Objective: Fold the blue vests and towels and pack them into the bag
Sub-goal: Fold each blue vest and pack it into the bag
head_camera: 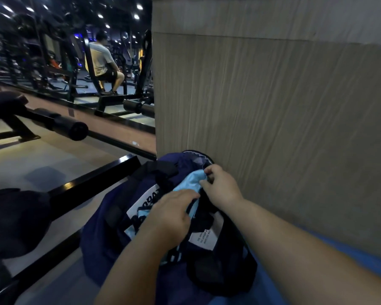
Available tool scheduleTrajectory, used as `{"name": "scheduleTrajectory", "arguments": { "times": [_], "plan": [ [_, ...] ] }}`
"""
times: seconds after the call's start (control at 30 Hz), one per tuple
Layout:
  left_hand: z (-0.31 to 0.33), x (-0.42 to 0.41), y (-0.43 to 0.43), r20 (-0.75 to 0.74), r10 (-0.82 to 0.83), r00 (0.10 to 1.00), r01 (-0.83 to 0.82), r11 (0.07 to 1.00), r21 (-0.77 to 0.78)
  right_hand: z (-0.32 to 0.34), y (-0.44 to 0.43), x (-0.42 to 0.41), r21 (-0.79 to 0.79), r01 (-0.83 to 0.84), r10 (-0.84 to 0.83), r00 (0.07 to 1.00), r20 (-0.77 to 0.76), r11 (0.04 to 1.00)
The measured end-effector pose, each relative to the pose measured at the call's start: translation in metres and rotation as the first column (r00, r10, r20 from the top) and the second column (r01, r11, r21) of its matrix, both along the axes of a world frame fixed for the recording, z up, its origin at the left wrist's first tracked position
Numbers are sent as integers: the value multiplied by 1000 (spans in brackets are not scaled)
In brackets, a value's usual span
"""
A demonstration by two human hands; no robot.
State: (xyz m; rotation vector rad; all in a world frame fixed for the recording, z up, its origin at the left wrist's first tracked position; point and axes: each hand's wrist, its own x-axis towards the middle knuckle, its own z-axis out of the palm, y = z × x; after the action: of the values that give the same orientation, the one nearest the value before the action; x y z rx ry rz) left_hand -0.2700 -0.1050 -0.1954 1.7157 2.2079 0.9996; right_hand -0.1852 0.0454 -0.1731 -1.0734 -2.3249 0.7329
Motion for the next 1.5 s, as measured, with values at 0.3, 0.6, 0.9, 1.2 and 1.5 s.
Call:
{"name": "scheduleTrajectory", "arguments": {
  "times": [0.3,0.6,0.9,1.2,1.5],
  "plan": [
    [-24,-6,19,-132,50,990,-73,982,-172,-21,6,22,-232,188,-189,982,21,954],
    [-32,-7,24,-91,135,987,-151,966,-208,-33,-2,21,-348,139,-77,980,186,927],
    [-31,-7,27,-95,151,984,-168,960,-222,-47,-13,9,-372,145,-37,959,282,917],
    [-32,-6,28,-165,123,979,-158,963,-219,-54,-16,8,-322,327,-198,906,374,889],
    [-33,-6,28,-194,93,977,-137,964,-228,-46,-10,16,-331,346,-198,892,406,878]
  ]
}}
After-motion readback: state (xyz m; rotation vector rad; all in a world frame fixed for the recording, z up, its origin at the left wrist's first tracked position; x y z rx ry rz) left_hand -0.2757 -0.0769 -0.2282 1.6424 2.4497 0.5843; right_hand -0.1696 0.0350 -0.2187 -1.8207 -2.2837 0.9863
